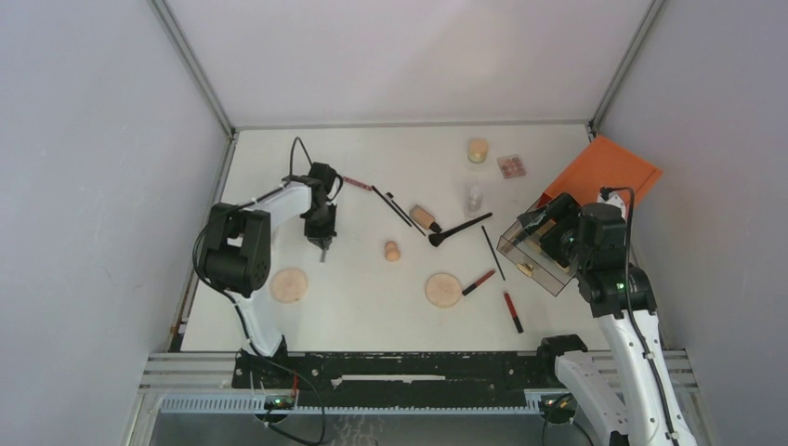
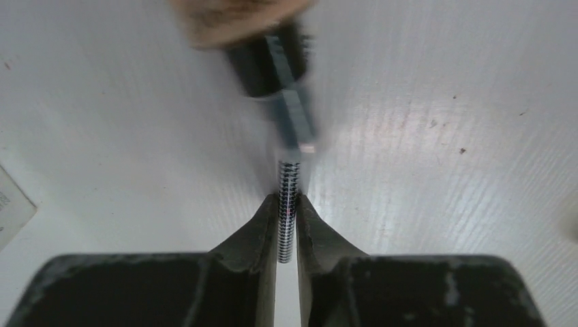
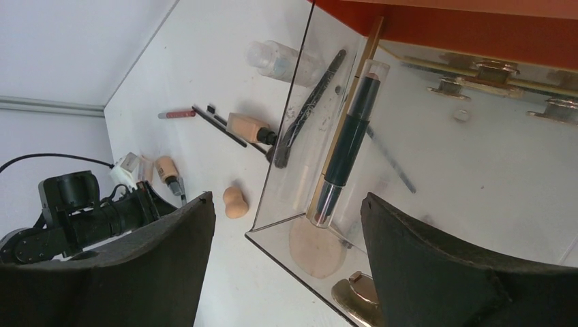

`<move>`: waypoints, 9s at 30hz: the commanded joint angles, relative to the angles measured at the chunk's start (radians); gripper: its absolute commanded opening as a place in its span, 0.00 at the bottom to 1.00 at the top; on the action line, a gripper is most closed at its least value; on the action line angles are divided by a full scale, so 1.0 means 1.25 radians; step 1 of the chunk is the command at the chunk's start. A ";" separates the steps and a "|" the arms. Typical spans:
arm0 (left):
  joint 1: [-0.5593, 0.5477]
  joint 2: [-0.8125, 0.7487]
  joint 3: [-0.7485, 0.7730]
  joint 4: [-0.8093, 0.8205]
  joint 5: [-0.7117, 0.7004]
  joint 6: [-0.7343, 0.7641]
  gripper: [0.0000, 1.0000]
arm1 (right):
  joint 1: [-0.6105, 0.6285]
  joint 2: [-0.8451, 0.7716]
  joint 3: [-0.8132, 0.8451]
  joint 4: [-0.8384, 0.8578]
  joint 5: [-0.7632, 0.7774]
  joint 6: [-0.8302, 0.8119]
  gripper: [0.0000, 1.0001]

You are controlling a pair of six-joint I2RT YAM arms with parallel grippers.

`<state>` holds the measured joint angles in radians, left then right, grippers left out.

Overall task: Organize the makeup
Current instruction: Pick up the makeup from the center of the board, then place the makeup in the drawer, then pick up the lipstick at the center of the board, then place the lipstick in the drawer, then pick up the makeup brush from the center of the board.

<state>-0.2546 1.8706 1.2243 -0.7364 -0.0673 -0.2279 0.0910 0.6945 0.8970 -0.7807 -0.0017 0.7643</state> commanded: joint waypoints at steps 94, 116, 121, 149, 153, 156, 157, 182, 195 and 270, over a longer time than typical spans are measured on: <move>-0.112 0.161 0.543 -0.066 -0.127 -0.290 0.83 | -0.106 0.046 0.103 -0.033 0.029 -0.242 0.68; -0.015 0.508 0.912 -0.154 -0.103 -0.500 0.73 | -0.106 0.052 0.118 0.018 -0.038 -0.229 0.68; -0.016 0.514 0.883 -0.166 -0.095 -0.516 0.67 | -0.106 0.056 0.118 0.019 -0.042 -0.226 0.68; -0.012 0.344 0.659 -0.091 -0.114 -0.471 0.13 | -0.106 0.041 0.108 0.020 -0.068 -0.217 0.67; -0.016 0.221 0.567 0.017 -0.049 -0.388 0.06 | -0.106 0.037 0.158 0.027 -0.138 -0.194 0.67; -0.034 0.090 0.464 0.102 0.011 -0.284 0.07 | -0.106 0.042 0.208 0.051 -0.198 -0.183 0.67; -0.044 0.052 0.440 0.115 0.046 -0.240 0.08 | -0.106 0.046 0.221 0.061 -0.219 -0.177 0.67; -0.374 -0.351 0.128 0.295 0.513 -0.186 0.09 | 0.271 0.287 0.186 0.362 -0.223 0.026 0.81; -0.379 -0.354 0.127 0.311 0.501 -0.187 0.10 | 0.316 0.363 0.157 0.416 -0.263 0.085 0.28; -0.242 0.259 0.541 -0.091 -0.164 -0.486 0.41 | -0.197 0.067 0.186 -0.048 -0.090 -0.269 0.62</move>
<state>-0.5232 2.3054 1.9167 -0.8783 -0.2180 -0.8143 -0.1547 0.7822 1.0882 -0.8978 -0.1009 0.4183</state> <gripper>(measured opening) 0.406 0.625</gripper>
